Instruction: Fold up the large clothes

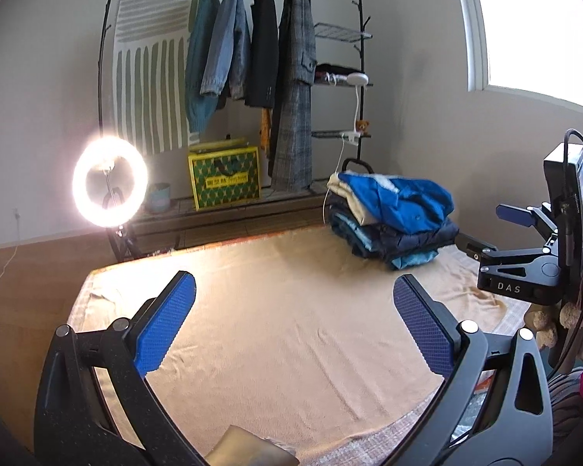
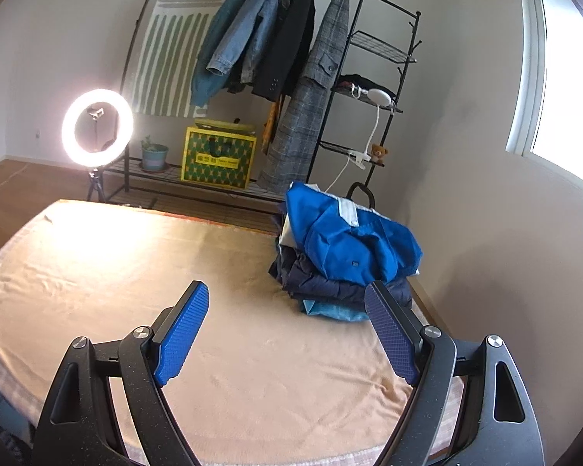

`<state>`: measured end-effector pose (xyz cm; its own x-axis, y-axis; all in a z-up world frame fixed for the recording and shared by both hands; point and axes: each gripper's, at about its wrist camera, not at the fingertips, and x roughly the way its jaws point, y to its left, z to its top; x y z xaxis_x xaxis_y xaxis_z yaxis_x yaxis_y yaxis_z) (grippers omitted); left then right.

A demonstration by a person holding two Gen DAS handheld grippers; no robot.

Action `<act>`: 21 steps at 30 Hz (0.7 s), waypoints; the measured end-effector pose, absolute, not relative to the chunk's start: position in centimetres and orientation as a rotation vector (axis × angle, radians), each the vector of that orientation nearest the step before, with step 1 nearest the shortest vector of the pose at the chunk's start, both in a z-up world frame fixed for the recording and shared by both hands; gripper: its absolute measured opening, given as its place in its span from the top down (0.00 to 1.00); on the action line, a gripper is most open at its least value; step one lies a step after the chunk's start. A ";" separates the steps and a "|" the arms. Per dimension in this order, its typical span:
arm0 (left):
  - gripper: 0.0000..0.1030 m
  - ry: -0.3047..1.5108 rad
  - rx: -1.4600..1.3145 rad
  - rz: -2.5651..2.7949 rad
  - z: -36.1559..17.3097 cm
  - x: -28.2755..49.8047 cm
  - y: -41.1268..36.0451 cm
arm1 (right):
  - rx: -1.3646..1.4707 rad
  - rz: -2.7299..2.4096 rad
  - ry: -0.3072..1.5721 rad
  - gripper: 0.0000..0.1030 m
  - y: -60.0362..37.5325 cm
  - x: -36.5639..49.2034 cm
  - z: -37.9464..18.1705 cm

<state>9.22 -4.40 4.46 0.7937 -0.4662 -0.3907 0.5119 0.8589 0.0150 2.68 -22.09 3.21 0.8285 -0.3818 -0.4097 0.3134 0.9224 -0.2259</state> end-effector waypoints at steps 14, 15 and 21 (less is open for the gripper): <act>0.00 0.450 0.162 -0.501 1.1 11.5 -5.2 | -0.101 -0.372 0.517 0.20 -23.5 4.9 -0.3; 0.00 0.454 0.167 -0.503 0.9 11.6 -5.3 | -0.102 -0.369 0.521 0.20 -23.6 5.0 -0.3; 0.00 0.474 0.173 -0.502 0.3 11.8 -5.4 | -0.103 -0.369 0.535 0.20 -23.9 5.5 -0.6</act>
